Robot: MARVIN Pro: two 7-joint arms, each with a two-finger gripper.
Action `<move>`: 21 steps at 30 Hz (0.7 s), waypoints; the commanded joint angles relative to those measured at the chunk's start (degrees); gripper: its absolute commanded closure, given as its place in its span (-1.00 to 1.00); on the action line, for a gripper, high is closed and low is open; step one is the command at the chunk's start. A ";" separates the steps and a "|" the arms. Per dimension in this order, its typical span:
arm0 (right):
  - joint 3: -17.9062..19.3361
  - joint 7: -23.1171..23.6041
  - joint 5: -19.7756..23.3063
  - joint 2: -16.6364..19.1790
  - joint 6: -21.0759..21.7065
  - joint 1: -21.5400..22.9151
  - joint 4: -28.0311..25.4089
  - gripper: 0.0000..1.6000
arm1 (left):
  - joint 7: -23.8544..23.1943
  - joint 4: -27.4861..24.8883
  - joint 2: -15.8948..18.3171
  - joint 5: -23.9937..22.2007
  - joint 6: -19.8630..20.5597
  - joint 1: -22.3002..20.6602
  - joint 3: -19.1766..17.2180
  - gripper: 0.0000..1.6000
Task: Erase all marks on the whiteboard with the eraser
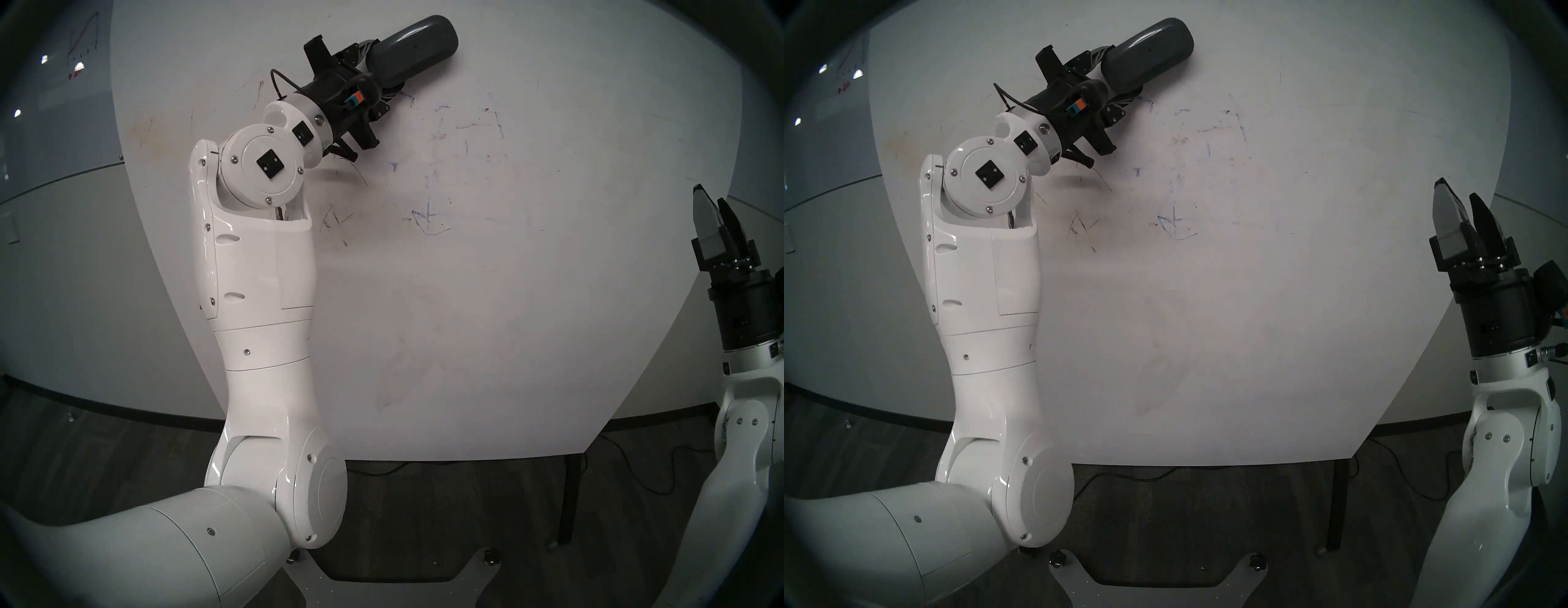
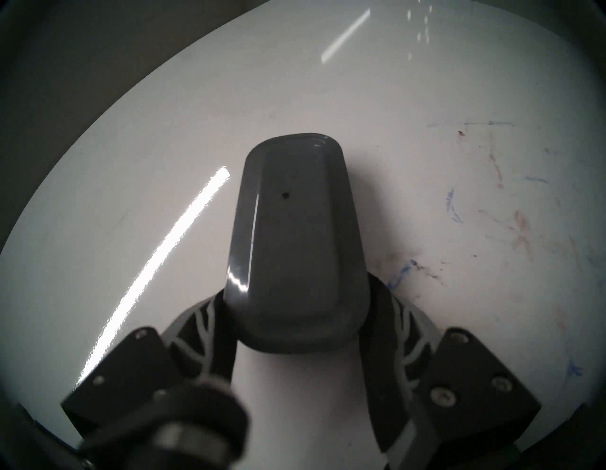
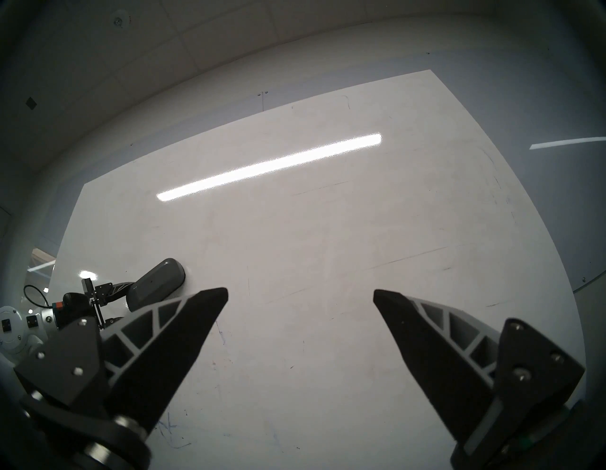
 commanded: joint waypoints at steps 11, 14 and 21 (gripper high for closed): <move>-0.24 0.10 0.26 -0.02 0.12 0.08 -0.92 -1.00 | -11.44 10.06 2.08 -2.50 9.54 -10.85 -4.39 1.00; -0.31 0.07 0.29 -0.04 0.17 0.09 -0.92 -1.00 | -14.50 10.54 2.78 -2.83 10.18 -10.49 -4.87 1.00; -0.50 0.01 0.30 -0.10 0.18 0.10 -0.92 -1.00 | -18.92 11.46 3.51 -4.36 10.45 -9.23 -5.83 1.00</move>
